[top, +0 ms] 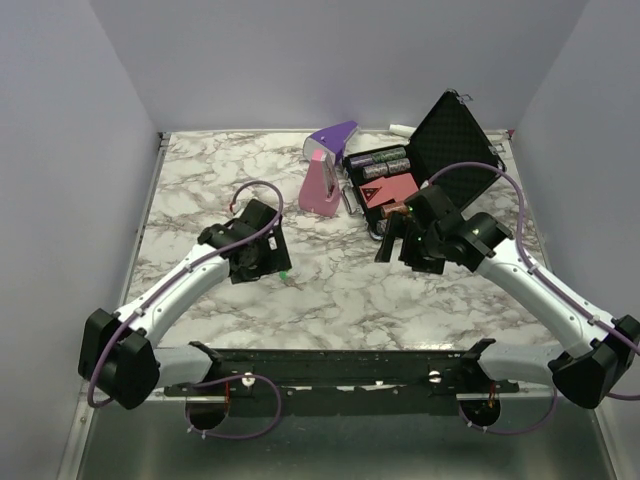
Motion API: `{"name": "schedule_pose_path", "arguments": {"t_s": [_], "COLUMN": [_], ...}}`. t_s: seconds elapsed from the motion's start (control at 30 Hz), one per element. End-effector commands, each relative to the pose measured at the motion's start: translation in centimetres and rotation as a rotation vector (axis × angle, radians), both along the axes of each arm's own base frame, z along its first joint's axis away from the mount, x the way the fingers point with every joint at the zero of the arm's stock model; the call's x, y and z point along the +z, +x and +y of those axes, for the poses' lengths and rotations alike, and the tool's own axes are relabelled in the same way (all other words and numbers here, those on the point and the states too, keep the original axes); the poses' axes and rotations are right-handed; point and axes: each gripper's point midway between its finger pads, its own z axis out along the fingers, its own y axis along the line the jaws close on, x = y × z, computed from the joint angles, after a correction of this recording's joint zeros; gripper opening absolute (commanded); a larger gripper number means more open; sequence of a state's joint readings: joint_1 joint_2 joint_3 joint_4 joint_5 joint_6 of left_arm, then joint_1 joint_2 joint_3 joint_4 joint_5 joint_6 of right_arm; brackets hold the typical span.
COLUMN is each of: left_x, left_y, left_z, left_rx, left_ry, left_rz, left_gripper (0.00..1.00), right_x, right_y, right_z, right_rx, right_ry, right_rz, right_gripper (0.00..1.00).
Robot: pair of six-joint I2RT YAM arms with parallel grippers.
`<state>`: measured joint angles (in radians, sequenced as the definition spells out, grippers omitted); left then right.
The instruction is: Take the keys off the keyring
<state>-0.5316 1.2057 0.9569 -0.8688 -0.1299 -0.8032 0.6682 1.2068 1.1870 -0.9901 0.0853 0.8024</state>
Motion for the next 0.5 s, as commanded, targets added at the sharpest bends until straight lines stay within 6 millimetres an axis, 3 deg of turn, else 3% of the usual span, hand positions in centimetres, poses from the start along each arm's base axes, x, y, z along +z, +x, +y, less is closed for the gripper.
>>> {"name": "schedule_pose_path", "arguments": {"t_s": [0.0, 0.27, 0.47], "left_x": [-0.4, -2.9, -5.0], "left_y": [2.3, 3.9, 4.6], "left_z": [-1.2, -2.8, -2.8], "left_rx": [0.032, 0.039, 0.041], "left_ry": [0.028, 0.113, 0.18], "left_rz": [-0.031, 0.019, 0.071], "left_gripper": [0.99, 0.96, 0.85], "right_x": [1.0, 1.2, 1.0], "right_y": [0.0, 0.8, 1.0], "right_z": [-0.2, 0.6, 0.6], "right_rx": [-0.035, -0.003, 0.012], "right_ry": [0.009, -0.014, -0.034], "right_rz": [-0.009, 0.005, 0.009], "right_gripper": [1.0, 1.0, 1.0]}}
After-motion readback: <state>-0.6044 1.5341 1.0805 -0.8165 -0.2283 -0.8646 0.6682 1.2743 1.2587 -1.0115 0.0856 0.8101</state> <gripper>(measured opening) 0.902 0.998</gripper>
